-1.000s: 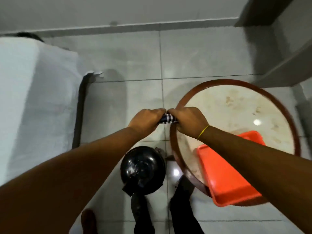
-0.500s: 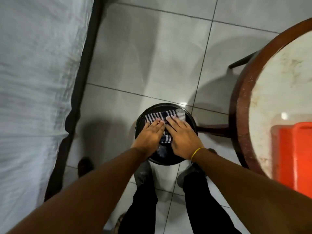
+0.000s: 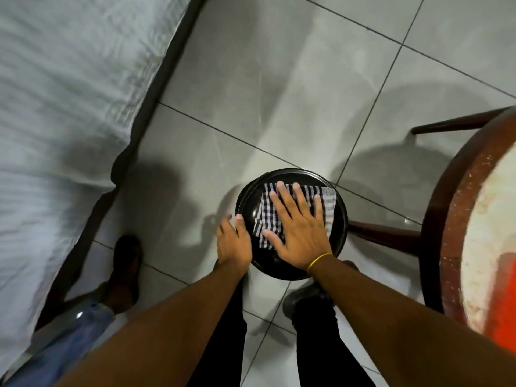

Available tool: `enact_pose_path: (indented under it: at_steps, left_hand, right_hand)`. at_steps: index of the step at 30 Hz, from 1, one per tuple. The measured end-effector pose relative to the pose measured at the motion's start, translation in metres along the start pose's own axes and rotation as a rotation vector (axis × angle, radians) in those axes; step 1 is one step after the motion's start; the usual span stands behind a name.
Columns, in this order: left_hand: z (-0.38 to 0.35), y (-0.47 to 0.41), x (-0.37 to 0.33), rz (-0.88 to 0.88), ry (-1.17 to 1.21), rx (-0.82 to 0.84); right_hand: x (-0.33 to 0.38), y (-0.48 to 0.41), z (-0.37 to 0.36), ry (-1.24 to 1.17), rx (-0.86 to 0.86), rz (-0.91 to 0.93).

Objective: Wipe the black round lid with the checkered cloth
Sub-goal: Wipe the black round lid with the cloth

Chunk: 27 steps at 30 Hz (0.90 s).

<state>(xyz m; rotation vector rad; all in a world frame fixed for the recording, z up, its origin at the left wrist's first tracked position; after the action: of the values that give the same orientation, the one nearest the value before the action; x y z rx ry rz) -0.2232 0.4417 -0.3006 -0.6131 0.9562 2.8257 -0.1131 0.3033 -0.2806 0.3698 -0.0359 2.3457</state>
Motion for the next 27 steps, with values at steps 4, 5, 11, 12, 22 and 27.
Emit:
enact_pose_path:
  at_steps: [4,5,11,12,22,27]
  left_hand:
    - [-0.010,-0.003,0.006,-0.012,0.000,-0.070]
    - [-0.010,-0.006,0.008,-0.071,-0.003,-0.074]
    - [-0.012,-0.023,0.021,-0.247,0.007,-0.041]
    - [-0.012,-0.024,0.022,-0.266,0.015,-0.040]
    - [-0.012,-0.028,0.033,-0.319,0.142,-0.028]
    - [-0.017,-0.019,0.034,-0.181,0.192,-0.140]
  right_hand:
    - [0.016,-0.004,-0.032,0.028,-0.070,-0.091]
    - [0.018,-0.004,-0.039,0.034,-0.091,-0.095]
    - [0.006,0.007,-0.050,0.006,-0.029,0.362]
    - [0.002,0.009,-0.049,0.005,0.007,0.460]
    - [-0.036,-0.009,-0.037,0.008,0.224,1.020]
    - [-0.034,-0.028,-0.034,-0.006,0.226,1.030]
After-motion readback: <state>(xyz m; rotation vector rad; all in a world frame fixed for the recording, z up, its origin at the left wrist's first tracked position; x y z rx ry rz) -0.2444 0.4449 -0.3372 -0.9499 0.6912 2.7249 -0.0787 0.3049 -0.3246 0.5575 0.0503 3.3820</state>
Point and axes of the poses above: each hand's wrist, its own y-axis away from the middle knuckle, its own z-axis out of the back of the hand, x = y × z, the point moved 2 cm from there along -y, towards the middle knuckle, and after that the axes turned 11 degrees about -x, right-handed, at the moved point
